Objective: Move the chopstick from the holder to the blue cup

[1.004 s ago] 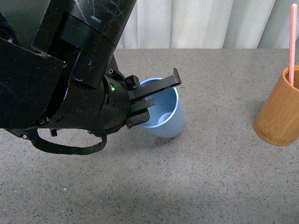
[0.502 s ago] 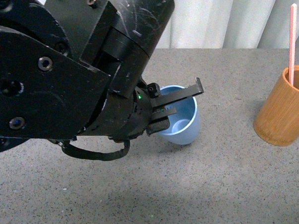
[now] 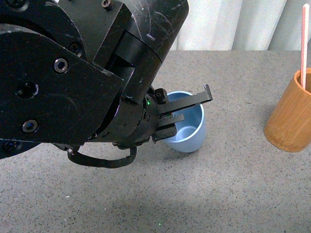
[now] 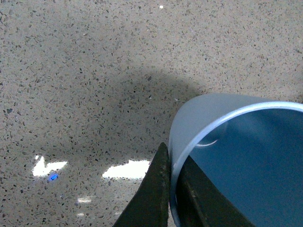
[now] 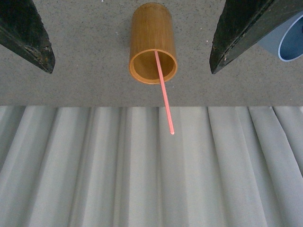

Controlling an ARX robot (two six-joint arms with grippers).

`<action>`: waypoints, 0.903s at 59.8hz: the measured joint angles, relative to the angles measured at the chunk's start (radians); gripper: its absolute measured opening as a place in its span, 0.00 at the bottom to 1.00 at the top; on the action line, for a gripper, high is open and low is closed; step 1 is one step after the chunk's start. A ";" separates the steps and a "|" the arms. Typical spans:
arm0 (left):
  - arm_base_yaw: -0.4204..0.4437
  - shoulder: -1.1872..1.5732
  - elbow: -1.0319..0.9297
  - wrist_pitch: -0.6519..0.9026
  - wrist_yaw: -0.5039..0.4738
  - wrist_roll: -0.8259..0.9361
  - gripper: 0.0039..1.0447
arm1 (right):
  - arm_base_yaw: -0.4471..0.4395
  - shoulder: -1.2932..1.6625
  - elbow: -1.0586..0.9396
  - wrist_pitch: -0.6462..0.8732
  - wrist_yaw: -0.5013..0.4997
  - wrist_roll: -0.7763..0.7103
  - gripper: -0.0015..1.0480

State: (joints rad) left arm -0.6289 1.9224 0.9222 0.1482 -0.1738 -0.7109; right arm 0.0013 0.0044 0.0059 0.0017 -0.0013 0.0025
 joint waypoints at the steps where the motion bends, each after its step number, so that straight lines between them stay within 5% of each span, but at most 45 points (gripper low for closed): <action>1: 0.000 0.000 0.000 0.000 0.000 0.001 0.03 | 0.000 0.000 0.000 0.000 0.000 0.000 0.91; 32: -0.008 0.008 0.004 0.000 -0.010 0.010 0.04 | 0.000 0.000 0.000 0.000 0.000 0.000 0.91; 54: -0.009 0.010 0.017 0.000 -0.007 0.025 0.65 | 0.000 0.000 0.000 0.000 0.000 0.000 0.91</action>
State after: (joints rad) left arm -0.6380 1.9324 0.9394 0.1482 -0.1806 -0.6861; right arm 0.0013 0.0044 0.0059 0.0017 -0.0013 0.0025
